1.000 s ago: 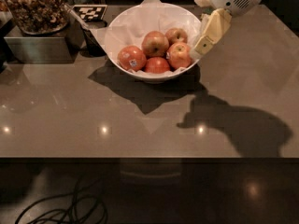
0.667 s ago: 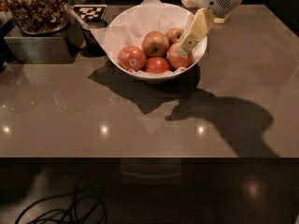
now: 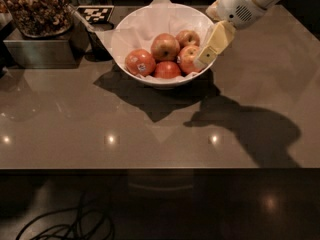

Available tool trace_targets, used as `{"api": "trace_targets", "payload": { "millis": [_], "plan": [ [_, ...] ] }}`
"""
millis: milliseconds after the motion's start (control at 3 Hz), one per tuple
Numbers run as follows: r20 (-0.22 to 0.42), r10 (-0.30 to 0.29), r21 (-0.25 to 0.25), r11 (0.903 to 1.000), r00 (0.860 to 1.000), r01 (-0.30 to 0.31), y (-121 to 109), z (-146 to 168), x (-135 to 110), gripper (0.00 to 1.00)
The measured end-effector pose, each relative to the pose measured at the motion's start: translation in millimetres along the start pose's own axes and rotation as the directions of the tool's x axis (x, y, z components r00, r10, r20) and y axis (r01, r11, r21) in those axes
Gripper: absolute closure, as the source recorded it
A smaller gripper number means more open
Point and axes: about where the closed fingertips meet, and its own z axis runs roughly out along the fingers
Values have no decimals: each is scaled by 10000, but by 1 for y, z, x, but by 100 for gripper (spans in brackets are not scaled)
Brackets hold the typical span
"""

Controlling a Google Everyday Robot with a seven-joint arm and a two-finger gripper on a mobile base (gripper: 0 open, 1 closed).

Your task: Pick apple from white bowl

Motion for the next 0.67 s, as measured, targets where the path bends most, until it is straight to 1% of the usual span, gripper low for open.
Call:
{"api": "trace_targets", "payload": {
  "millis": [333, 667],
  "plan": [
    [-285, 395, 65, 9992, 9988, -393, 0, 17, 16, 0],
    [-423, 645, -42, 9979, 9970, -647, 1, 34, 23, 0]
  ]
}}
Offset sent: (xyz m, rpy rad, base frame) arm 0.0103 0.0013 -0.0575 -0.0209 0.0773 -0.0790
